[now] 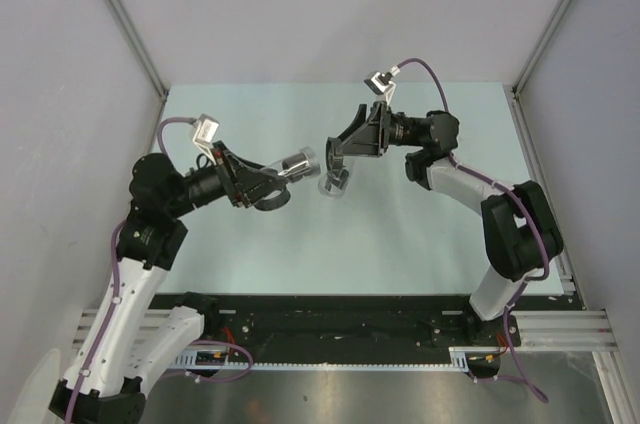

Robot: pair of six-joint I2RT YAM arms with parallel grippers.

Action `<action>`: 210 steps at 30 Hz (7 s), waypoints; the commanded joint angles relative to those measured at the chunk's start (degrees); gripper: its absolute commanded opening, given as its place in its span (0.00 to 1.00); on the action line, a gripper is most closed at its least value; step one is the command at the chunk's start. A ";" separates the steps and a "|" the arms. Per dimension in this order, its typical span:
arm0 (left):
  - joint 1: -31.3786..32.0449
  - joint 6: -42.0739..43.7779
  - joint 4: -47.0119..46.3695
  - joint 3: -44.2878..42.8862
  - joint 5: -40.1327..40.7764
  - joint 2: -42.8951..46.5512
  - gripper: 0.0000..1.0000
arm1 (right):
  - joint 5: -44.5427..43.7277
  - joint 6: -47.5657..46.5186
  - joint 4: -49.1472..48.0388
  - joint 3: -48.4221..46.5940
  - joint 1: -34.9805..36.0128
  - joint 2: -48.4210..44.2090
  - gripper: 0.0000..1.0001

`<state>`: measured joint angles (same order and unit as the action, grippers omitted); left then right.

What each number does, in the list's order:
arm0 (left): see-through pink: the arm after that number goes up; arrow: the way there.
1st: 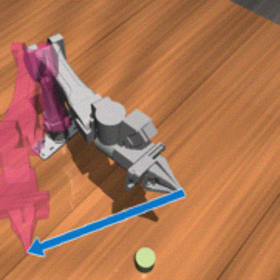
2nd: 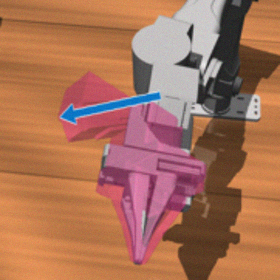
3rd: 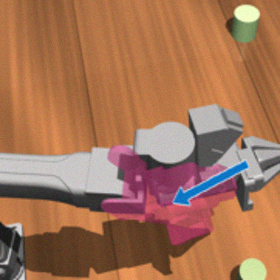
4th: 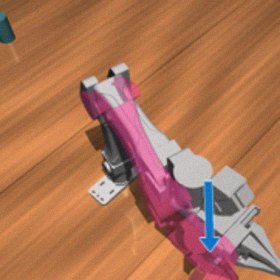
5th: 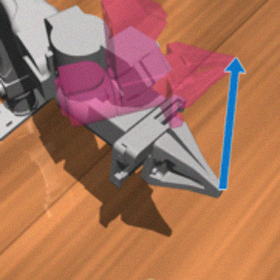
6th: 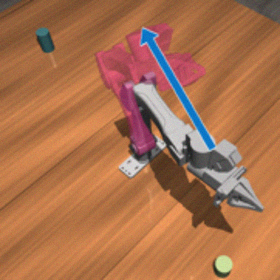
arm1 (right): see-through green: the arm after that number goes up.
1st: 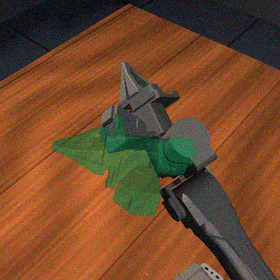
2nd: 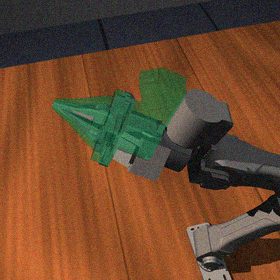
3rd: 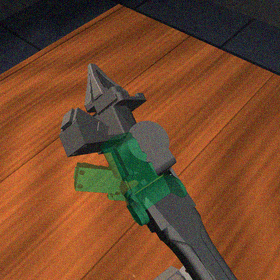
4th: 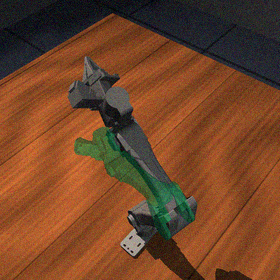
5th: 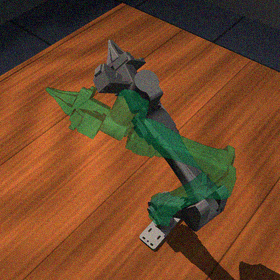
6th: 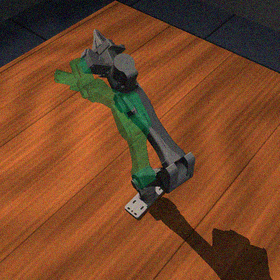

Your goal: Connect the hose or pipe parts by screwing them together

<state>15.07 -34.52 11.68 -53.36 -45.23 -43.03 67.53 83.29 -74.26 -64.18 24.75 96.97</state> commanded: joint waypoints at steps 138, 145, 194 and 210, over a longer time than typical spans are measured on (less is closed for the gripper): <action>-2.50 14.31 7.30 11.35 17.20 -8.56 0.00 | -35.18 -121.69 85.86 -0.33 1.79 5.86 0.74; -2.50 14.05 7.30 11.18 16.58 -8.74 0.00 | -35.10 -123.63 86.47 -2.00 1.53 7.44 0.77; -2.50 13.69 6.60 13.11 16.67 -7.69 0.00 | -52.32 -88.47 89.11 -6.04 2.58 3.67 0.87; -2.50 13.52 6.69 13.37 16.93 -7.42 0.00 | -50.65 -91.02 88.85 -6.04 2.58 7.71 0.80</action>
<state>12.93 -21.37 20.67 -40.05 -27.59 -51.62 16.16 -6.68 16.05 -68.16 27.16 103.22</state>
